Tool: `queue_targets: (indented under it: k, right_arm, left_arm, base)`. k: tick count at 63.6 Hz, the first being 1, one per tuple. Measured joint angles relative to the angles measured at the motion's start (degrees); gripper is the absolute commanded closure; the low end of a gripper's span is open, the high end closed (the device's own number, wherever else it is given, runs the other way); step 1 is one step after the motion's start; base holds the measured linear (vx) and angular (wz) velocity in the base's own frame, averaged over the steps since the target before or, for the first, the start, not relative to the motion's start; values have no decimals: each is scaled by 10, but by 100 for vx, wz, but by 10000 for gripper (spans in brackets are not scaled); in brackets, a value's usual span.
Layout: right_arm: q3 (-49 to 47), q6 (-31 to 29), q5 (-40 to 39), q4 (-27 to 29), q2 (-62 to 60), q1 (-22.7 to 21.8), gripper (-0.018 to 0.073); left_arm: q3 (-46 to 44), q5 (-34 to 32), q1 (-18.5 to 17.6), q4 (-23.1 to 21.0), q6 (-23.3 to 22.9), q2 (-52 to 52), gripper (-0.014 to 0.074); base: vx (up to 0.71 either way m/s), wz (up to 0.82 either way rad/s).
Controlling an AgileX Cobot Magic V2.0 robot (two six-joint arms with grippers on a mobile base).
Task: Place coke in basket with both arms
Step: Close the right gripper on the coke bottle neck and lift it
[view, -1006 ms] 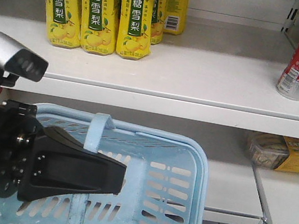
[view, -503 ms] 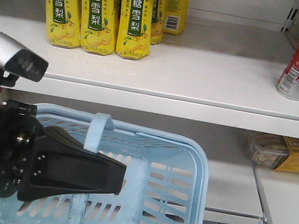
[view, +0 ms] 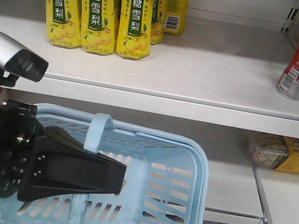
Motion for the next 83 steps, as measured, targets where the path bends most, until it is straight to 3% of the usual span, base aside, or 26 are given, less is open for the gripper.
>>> queue_targets:
  k: [15,22,29,40,48,65,83]
  right_arm:
    - [-59,-3,8,0,74,0,-28]
    - [-77,-4,-1,0,97,0,27]
    - [-80,-5,-1,0,101,0,169]
    - [-81,-6,-4,0,99,0,570]
    - [-80,-10,-47,-6,86,0,568]
    - [-47,-1,-220,-14,-27,0,564]
    - [41,77,-404,-14,-165,0,564]
  left_arm:
    - [0,0,0,0,0,0,602]
    - [0,0,0,0,0,0,602]
    - [0,0,0,0,0,0,602]
    - [0,0,0,0,0,0,602]
    - [0,0,0,0,0,0,602]
    - [0,0,0,0,0,0,602]
    - [0,0,0,0,-1,0,602]
  base:
    - [0,0]
    - [0,0]
    - [0,0]
    - [0,0]
    - [0,0]
    - [0,0]
    - [0,0]
